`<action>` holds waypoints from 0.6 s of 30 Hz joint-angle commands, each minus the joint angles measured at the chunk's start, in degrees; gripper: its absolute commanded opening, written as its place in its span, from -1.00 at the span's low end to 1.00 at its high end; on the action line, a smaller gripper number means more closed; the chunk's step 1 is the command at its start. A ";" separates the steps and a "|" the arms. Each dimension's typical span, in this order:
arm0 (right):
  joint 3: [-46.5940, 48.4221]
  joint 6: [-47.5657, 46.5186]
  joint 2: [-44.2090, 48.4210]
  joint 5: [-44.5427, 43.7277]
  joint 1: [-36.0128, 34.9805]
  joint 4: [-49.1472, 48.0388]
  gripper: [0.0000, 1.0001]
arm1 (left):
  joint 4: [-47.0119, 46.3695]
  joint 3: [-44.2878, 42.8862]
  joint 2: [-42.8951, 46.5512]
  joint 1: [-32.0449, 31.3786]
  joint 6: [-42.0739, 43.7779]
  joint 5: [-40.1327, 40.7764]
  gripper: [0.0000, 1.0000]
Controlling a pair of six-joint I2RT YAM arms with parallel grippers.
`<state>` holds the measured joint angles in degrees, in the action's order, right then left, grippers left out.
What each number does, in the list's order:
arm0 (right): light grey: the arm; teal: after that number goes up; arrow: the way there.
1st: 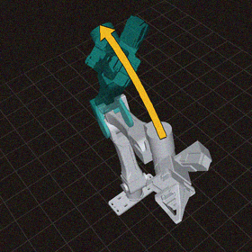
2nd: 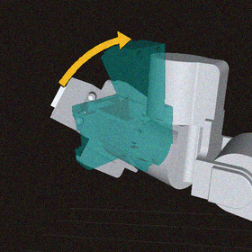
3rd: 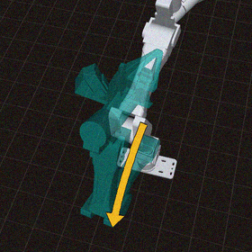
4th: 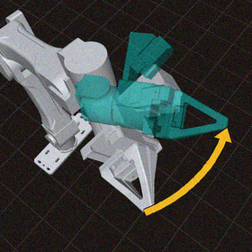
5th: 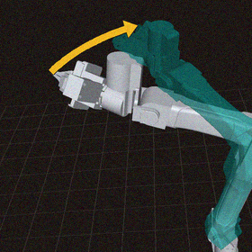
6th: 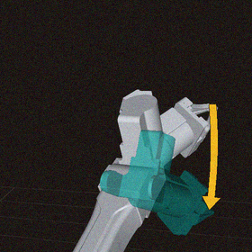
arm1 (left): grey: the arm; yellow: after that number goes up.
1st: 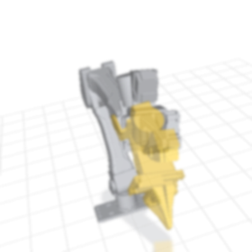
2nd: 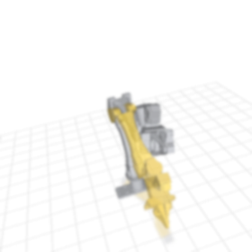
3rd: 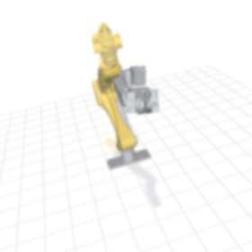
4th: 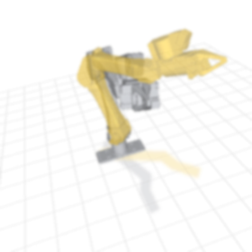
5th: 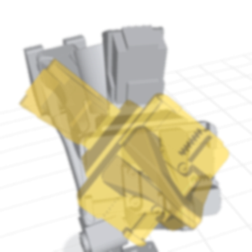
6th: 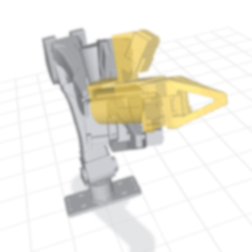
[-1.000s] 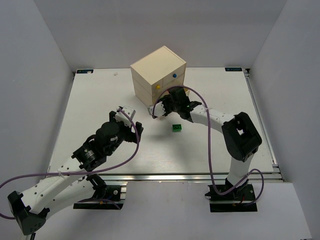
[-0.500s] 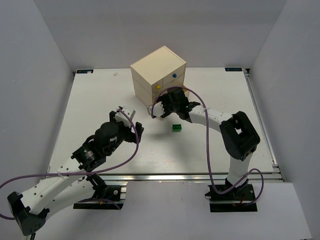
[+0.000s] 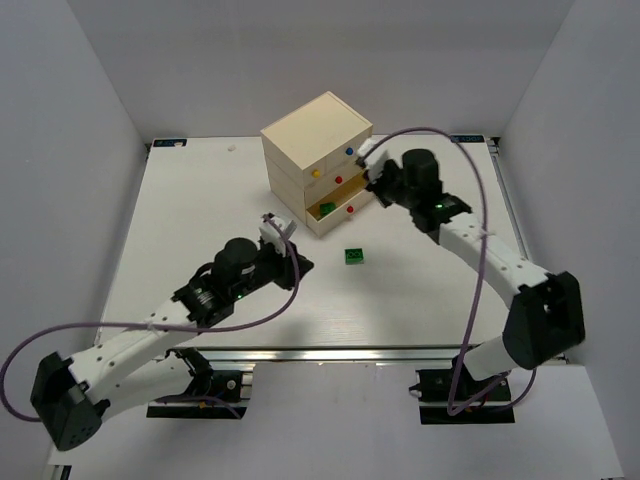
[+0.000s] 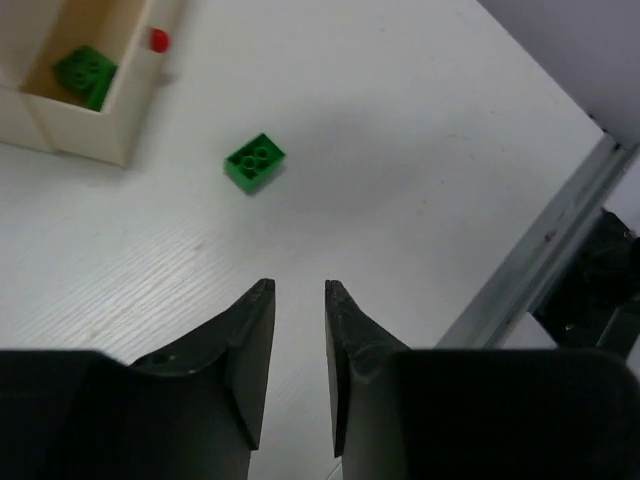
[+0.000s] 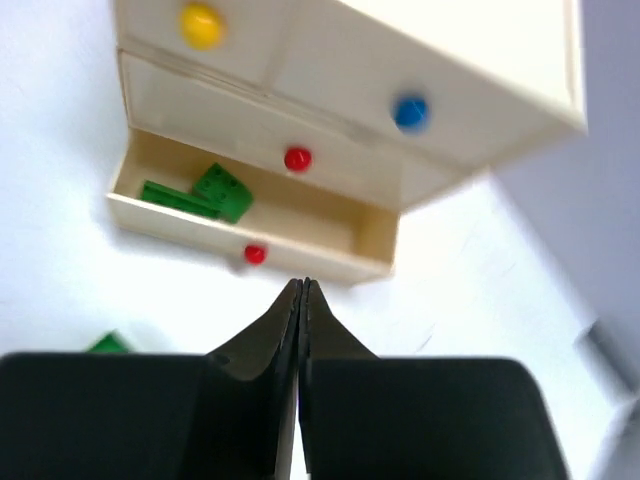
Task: Sort the legos into containers by color
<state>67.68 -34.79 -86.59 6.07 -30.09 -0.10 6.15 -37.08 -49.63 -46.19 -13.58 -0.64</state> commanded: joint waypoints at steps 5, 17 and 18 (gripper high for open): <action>-4.48 30.04 5.99 37.35 16.71 13.71 0.27 | 9.62 -22.37 -30.57 -0.56 11.23 -24.91 0.84; -6.25 12.04 8.62 72.95 37.02 26.28 0.75 | 18.10 -43.68 -55.04 -1.09 39.48 -12.36 0.96; -6.07 11.24 8.80 72.95 37.90 27.07 0.74 | 18.02 -44.21 -55.83 -1.09 40.29 -12.62 0.96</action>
<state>59.46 -16.78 -79.99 71.20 6.20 21.52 23.35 -77.78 -104.99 -47.00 17.26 -13.87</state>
